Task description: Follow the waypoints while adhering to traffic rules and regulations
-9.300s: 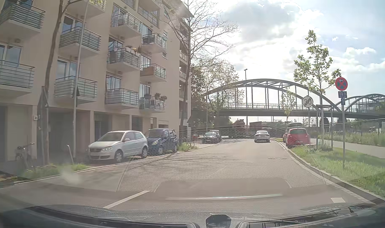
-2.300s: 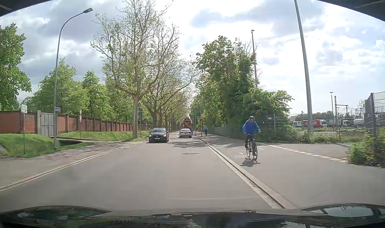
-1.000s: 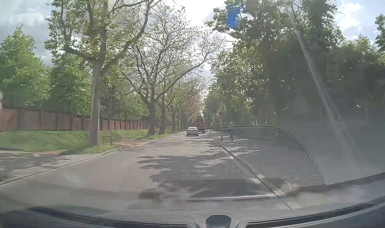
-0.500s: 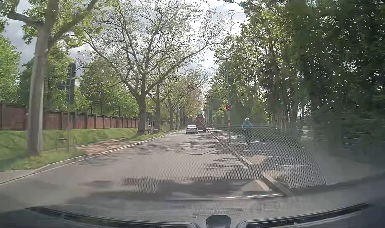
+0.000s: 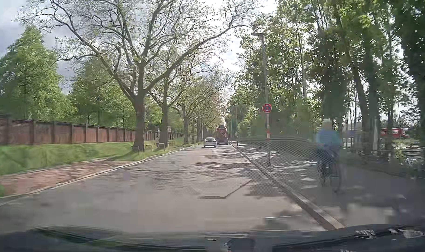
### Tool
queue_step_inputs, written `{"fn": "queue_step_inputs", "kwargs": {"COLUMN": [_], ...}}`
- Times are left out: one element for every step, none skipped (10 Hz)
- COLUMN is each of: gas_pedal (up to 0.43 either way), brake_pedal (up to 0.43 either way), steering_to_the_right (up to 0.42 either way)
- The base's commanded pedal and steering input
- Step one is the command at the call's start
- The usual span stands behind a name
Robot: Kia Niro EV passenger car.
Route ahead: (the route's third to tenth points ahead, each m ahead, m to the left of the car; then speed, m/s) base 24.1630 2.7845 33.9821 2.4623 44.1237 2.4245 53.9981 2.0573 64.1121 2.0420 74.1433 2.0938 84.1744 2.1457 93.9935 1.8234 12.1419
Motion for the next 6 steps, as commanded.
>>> {"fn": "queue_step_inputs", "kwargs": {"gas_pedal": [0.087, 0.087, 0.087, 0.079, 0.079, 0.079], "brake_pedal": [0.0, 0.0, 0.0, 0.0, 0.0, 0.0], "steering_to_the_right": [-0.002, -0.002, -0.002, -0.001, -0.001, -0.001]}}
